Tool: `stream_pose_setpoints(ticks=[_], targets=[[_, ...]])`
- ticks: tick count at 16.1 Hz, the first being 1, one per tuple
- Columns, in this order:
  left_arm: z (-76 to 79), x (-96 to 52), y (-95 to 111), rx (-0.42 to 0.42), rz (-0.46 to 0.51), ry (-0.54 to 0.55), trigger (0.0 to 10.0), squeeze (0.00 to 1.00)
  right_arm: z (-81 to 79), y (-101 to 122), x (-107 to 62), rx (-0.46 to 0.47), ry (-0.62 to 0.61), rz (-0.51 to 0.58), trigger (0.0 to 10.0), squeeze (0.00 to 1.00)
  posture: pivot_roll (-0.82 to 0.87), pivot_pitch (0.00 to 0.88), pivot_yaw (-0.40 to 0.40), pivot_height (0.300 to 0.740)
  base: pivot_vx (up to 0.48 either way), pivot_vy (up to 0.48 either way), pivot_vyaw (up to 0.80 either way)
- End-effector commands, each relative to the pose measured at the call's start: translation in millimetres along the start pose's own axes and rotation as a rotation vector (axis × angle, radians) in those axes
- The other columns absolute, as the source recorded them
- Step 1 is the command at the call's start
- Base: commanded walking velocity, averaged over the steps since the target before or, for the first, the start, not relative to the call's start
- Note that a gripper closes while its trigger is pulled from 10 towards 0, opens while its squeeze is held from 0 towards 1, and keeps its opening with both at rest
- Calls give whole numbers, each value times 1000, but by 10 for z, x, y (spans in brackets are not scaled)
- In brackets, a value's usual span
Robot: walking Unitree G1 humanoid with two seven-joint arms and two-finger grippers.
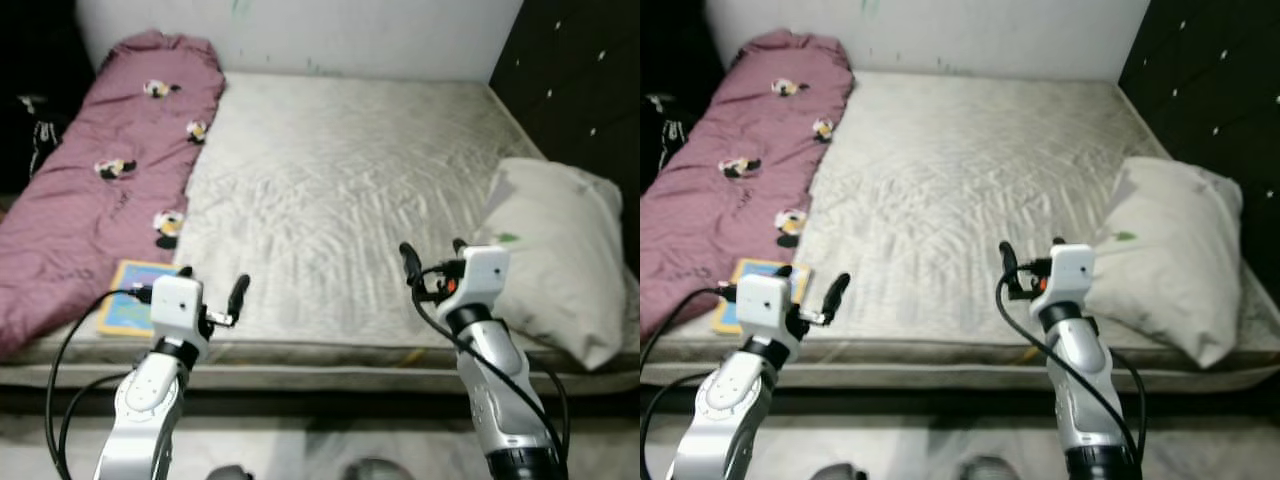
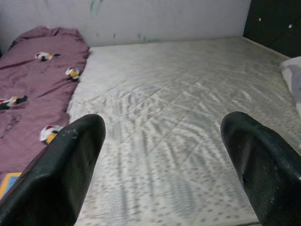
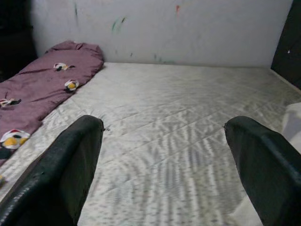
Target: Clean up the room
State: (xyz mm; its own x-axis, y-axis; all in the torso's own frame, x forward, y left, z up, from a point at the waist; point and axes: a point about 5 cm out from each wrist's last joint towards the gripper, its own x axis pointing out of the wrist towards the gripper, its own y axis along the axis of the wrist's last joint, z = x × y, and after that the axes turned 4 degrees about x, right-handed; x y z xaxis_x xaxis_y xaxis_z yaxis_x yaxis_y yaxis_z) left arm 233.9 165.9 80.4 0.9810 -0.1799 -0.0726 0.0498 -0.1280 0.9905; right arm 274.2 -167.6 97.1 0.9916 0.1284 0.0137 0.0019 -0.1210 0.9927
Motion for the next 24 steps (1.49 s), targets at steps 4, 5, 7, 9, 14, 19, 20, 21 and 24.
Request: stream_pose_setpoints(ticks=[4, 5, 7, 9, 14, 19, 20, 21, 24], targets=[[74, 21, 16, -10, 11, -22, 10000, 0, 66, -6, -12, -19, -17, -9, 10000, 0, -30, 0, -20, 740, 0, -476, 0], [76, 26, 17, -10, 12, -23, 10000, 0, 68, -8, -10, -19, -16, -10, 10000, 0, -27, 0, -24, 740, 0, -472, 0], [70, 41, 24, -8, 17, -18, 10000, 0, 61, -13, 3, -18, -14, -9, 10000, 0, -24, 0, -26, 740, 0, -480, 0], [53, 55, 36, -15, 22, 10, 10000, 0, 52, -13, 20, -20, -10, -8, 10000, 0, -23, 0, -27, 740, 0, -231, 0], [115, 22, 47, -35, 45, -48, 10000, 0, 47, -36, 0, -21, -9, -13, 10000, 0, -26, 0, -28, 740, 106, 0, 0], [112, 28, 52, -36, 48, -54, 10000, 0, 45, -35, 2, -22, -9, -12, 10000, 0, -27, 0, -26, 740, 287, 0, 0], [112, 27, 52, -35, 48, -54, 10000, 0, 43, -36, 1, -21, -9, -12, 10000, 0, -27, 0, -26, 740, 289, 0, 0], [110, 28, 53, -35, 48, -54, 10000, 0, 40, -38, 0, -21, -8, -13, 10000, 0, -27, 0, -26, 740, 289, 0, 0], [110, 23, 48, -35, 47, -51, 10000, 0, 38, -40, 2, -20, -8, -13, 10000, 0, -25, 0, -25, 740, 289, 0, 0]])
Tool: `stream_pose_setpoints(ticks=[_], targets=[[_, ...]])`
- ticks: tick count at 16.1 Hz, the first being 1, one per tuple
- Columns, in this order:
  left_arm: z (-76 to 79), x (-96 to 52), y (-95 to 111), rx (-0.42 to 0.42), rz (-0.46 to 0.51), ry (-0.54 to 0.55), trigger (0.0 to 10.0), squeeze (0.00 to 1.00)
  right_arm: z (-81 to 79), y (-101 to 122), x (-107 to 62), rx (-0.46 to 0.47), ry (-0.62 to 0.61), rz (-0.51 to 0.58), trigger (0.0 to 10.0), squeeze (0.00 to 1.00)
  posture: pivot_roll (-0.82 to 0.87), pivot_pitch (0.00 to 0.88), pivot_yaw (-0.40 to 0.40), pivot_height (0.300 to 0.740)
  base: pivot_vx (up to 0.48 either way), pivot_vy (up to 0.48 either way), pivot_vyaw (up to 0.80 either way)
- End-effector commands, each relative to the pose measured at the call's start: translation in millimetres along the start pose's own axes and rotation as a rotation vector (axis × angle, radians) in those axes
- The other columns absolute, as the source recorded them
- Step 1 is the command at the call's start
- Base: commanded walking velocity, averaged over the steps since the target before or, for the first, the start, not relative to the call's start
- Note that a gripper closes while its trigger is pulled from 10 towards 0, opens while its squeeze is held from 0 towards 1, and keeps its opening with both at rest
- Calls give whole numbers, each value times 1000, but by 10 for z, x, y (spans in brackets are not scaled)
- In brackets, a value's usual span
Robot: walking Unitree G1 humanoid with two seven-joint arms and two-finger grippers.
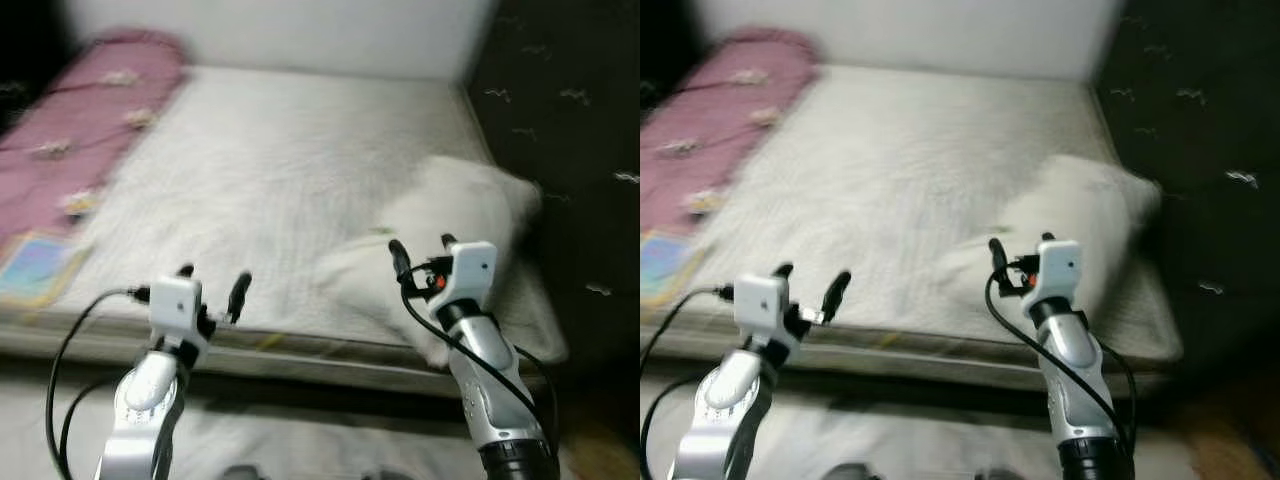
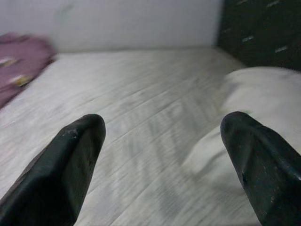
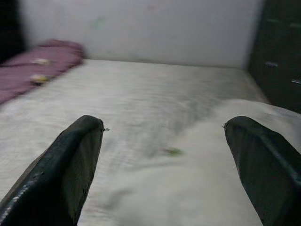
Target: Clean up the room
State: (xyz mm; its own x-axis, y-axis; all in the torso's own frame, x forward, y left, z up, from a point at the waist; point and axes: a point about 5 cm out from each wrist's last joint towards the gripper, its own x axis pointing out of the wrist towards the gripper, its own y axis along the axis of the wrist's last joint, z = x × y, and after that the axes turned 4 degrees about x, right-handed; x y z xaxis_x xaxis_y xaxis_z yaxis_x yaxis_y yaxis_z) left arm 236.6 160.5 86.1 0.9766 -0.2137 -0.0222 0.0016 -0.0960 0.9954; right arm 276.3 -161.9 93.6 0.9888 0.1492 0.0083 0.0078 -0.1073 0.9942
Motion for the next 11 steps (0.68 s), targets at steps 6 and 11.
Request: stream_pose_setpoints(ticks=[6, 11], targets=[[55, -2, -43, -3, -25, -2, 10000, 0, 85, -2, -22, -9, -28, -6, 10000, 0, -26, 0, -26, 740, 189, 0, 0], [36, 15, -40, 16, -25, 26, 10000, 0, 78, 0, -16, -16, -22, -6, 10000, 0, -24, 0, -27, 740, 0, 0, 0]])
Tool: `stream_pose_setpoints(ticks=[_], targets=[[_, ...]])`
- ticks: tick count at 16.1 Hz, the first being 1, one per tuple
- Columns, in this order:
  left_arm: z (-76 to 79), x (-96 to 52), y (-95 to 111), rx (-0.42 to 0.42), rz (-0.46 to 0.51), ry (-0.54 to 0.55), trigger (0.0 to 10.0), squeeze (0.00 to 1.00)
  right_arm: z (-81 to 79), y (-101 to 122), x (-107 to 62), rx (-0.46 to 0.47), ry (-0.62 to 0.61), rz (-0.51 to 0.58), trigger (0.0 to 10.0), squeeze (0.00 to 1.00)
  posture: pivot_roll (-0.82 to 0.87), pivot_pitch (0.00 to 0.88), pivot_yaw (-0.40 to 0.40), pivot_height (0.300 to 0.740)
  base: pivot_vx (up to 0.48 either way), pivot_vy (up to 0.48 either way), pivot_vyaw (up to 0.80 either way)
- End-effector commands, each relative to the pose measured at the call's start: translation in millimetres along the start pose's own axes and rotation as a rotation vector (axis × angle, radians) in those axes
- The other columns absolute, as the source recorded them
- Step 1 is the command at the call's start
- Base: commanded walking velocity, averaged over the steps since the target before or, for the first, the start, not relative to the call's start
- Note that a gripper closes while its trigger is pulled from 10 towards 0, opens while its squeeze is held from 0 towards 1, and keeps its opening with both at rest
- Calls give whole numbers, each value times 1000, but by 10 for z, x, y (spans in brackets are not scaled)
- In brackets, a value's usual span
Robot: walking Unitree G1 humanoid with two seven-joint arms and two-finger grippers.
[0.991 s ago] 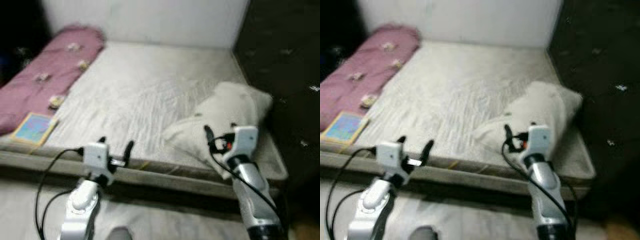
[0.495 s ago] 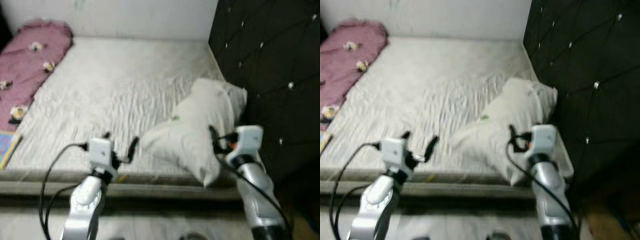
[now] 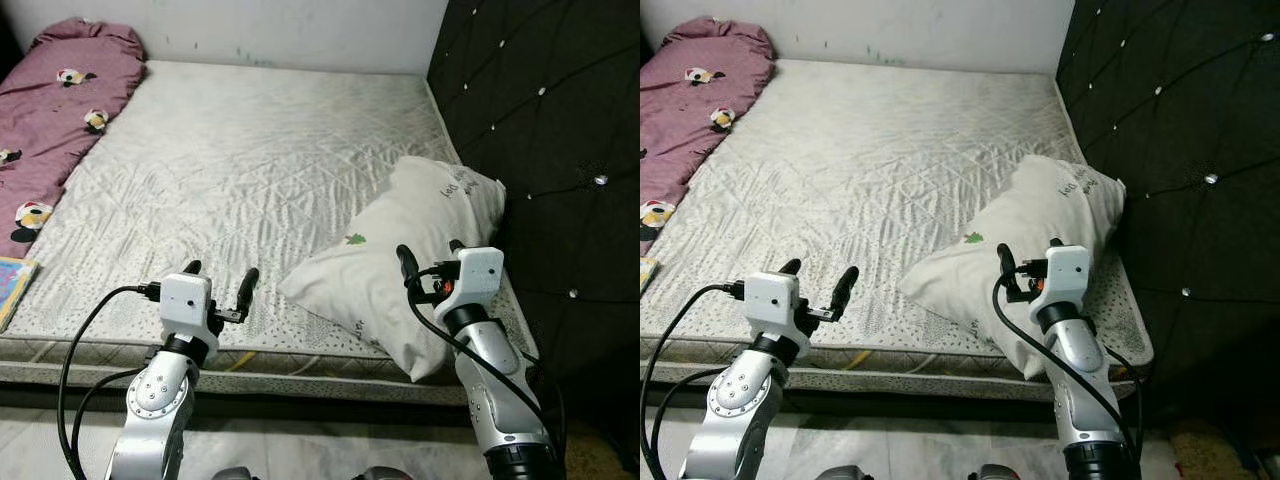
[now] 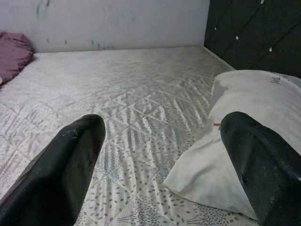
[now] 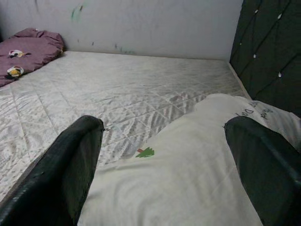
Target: Clean up the room
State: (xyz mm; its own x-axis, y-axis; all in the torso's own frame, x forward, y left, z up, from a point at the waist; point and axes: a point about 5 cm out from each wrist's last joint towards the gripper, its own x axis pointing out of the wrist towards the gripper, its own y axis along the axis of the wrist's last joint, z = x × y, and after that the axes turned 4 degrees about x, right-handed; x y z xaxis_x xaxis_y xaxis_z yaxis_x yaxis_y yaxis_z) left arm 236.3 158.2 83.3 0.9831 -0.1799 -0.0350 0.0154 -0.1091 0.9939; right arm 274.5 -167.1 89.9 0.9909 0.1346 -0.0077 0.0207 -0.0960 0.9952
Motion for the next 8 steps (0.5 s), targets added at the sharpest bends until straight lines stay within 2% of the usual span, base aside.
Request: stream_pose_setpoints(ticks=[1, 3, 6, 8], targets=[[10, 13, -13, 7, -9, -7, 10000, 0, 25, 32, 11, -10, -4, 8, 10000, 0, -25, 0, -26, 740, 0, 0, 0], [12, 15, -12, 8, -11, -11, 10000, 0, 6, 34, 6, -28, 14, 10, 10000, 0, -25, 0, -27, 740, 0, 0, 0], [22, 18, -9, 7, -8, -18, 10000, 0, 5, 38, 6, -28, 12, 12, 10000, 0, -25, 0, -27, 740, 0, 0, 725], [23, 18, -10, 6, -9, -18, 10000, 0, 8, 35, 7, -29, 9, 10, 10000, 0, -25, 0, -27, 740, 0, 0, 494]])
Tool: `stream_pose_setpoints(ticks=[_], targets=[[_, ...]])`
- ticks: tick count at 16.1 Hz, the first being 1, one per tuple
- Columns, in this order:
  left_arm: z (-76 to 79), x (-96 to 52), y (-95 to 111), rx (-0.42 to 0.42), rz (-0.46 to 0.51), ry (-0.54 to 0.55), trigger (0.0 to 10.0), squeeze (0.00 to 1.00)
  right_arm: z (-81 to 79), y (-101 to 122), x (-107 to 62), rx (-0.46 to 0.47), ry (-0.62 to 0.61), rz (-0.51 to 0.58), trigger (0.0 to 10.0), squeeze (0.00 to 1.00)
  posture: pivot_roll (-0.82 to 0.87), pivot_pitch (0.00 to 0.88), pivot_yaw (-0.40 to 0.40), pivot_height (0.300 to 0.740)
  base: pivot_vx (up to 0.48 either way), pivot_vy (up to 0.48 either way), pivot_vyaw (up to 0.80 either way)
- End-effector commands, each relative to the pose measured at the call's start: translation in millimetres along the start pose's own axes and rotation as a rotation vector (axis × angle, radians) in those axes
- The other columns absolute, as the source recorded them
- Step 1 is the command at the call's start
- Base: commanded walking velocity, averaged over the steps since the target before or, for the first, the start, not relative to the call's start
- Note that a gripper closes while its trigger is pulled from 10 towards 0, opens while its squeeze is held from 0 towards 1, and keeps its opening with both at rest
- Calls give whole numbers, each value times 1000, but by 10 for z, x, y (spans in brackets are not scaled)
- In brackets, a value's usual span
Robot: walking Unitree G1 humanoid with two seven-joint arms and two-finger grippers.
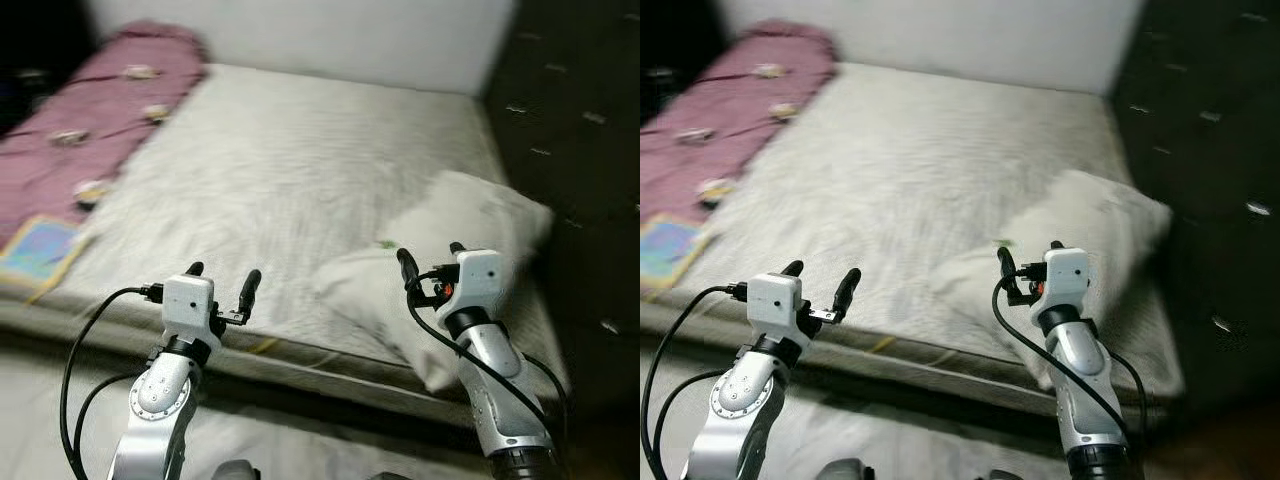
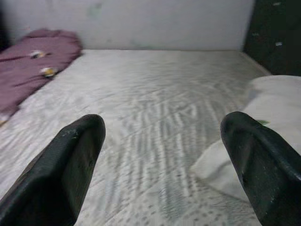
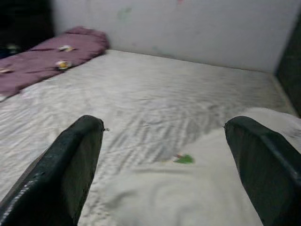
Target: Clean up the room
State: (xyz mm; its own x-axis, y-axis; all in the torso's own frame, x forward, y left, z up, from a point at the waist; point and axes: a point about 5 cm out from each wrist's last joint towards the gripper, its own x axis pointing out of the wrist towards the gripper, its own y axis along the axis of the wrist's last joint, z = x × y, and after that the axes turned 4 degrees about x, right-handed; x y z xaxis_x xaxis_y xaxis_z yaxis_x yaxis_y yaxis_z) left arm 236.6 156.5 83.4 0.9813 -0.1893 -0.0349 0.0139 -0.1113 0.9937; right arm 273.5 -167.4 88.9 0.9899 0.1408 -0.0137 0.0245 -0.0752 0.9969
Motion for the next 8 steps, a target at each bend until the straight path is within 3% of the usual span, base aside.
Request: stream_pose_setpoints(ticks=[1, 3, 8], targets=[[7, 8, -12, 2, -9, -11, 10000, 0, 8, 42, 16, -7, 1, 16, 10000, 0, -25, 0, -27, 740, 0, 0, 0], [16, -3, -3, -5, 2, -26, 10000, 0, 9, 35, 17, -5, -2, 13, 10000, 0, -22, 0, -27, 740, 131, 0, 0], [18, -4, -5, -6, 1, -26, 10000, 0, 15, 32, 27, -2, -5, 11, 10000, 0, -21, 0, -30, 740, 323, 0, 0]])
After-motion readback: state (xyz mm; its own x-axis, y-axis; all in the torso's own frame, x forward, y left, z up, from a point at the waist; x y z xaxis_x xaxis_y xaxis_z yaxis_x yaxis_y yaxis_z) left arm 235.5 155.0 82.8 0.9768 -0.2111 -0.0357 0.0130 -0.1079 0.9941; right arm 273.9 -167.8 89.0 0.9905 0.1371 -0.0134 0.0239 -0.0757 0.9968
